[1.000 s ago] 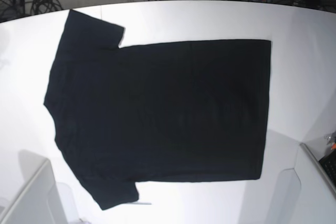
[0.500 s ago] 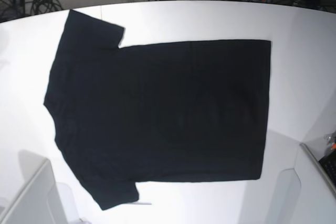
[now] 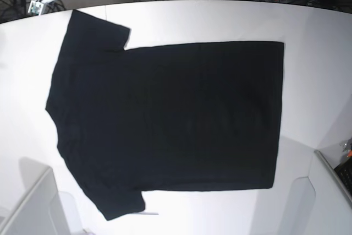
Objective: Fold the T-shirt properly
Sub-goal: 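Move both grippers down to the shoulder corners of the black T-shirt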
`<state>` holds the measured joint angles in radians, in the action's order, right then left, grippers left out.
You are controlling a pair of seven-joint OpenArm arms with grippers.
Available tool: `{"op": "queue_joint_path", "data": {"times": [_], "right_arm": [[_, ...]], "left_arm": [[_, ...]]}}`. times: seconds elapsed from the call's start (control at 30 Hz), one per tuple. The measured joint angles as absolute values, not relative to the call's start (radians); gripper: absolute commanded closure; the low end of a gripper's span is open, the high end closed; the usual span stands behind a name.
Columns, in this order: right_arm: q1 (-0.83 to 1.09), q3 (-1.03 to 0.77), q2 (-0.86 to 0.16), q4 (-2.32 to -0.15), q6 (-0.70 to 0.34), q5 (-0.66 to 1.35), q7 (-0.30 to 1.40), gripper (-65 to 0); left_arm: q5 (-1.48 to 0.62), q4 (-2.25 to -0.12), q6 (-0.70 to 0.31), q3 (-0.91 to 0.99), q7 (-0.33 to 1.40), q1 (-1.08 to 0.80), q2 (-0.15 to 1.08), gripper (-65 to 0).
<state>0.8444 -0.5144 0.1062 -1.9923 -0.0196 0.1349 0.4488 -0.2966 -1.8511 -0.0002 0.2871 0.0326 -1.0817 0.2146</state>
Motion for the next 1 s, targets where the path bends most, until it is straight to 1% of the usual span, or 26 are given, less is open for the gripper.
{"op": "queue_joint_path", "data": {"times": [0.1, 0.2, 0.27, 0.3, 0.33, 0.43, 0.47, 0.5, 0.53, 0.57, 0.67, 0.7, 0.8, 0.87, 0.93, 1.0], "right_arm": [[0.824, -0.525, 0.093, -1.989, -0.162, 0.253, 0.462, 0.0], [0.786, -0.588, 0.094, -1.989, -0.334, 0.371, 0.465, 0.0], [0.754, -0.64, 0.099, -1.99, -0.413, 0.443, 0.499, 0.0], [0.734, -0.667, 0.097, -1.99, -0.434, 0.462, 0.543, -8.4], [0.716, -0.695, 0.098, -1.989, -0.447, 0.483, 0.584, -17.7], [0.644, -0.789, 0.097, -1.971, -0.556, 0.548, 0.72, -41.4], [0.61, -0.824, 0.097, -1.958, -0.599, 0.562, 0.768, -46.2], [0.578, -0.855, 0.097, -1.945, -0.636, 0.562, 0.804, -48.5], [0.54, -0.886, 0.097, -1.928, -0.675, 0.56, 0.849, -48.8], [0.506, -0.915, 0.098, -1.915, -0.696, 0.561, 0.892, -47.7], [0.421, -0.99, 0.096, -1.862, -0.694, 0.558, 0.965, -44.3], [0.401, -1.007, 0.094, -1.839, -0.691, 0.564, 0.977, -43.5], [0.376, -1.018, 0.065, -1.757, -0.694, 0.562, 1.02, -43.4], [0.377, -1.007, 0.046, -1.716, -0.693, 0.559, 1.022, -43.4], [0.374, -0.996, 0.042, -1.687, -0.693, 0.56, 1.022, -43.4], [0.371, -0.994, 0.05, -1.673, -0.694, 0.573, 1.007, -43.4]], "left_arm": [[-0.341, -1.9, 0.001, 0.287, 0.032, -1.083, 0.229, 0.0], [-0.366, -1.916, -0.001, 0.287, 0.033, -1.062, 0.228, 0.0], [-0.373, -1.916, 0.001, 0.288, 0.035, -1.037, 0.227, 0.0], [-0.379, -1.916, -0.001, 0.296, 0.035, -1.025, 0.224, -0.7], [-0.39, -1.917, -0.003, 0.305, 0.035, -1.02, 0.224, -4.8], [-0.433, -1.917, 0.002, 0.344, 0.034, -1.013, 0.224, -16.8], [-0.462, -1.916, 0.008, 0.353, 0.035, -1.007, 0.224, -20.7], [-0.489, -1.915, 0.007, 0.36, 0.036, -0.998, 0.224, -23.4], [-0.522, -1.914, 0.007, 0.366, 0.036, -0.985, 0.224, -26.0], [-0.538, -1.914, 0.002, 0.376, 0.036, -0.974, 0.224, -28.6], [-0.579, -1.916, 0.0, 0.385, 0.036, -0.971, 0.233, -34.9], [-0.587, -1.913, -0.001, 0.378, 0.038, -0.973, 0.245, -37.8], [-0.68, -1.912, -0.088, 0.376, 0.038, -0.974, 0.27, -47.6], [-0.741, -1.911, -0.11, 0.383, 0.084, -0.968, 0.268, -52.5], [-0.757, -1.906, -0.109, 0.387, 0.175, -0.938, 0.267, -53.8], [-0.735, -1.905, -0.113, 0.402, 0.248, -0.891, 0.263, -53.2]]}}
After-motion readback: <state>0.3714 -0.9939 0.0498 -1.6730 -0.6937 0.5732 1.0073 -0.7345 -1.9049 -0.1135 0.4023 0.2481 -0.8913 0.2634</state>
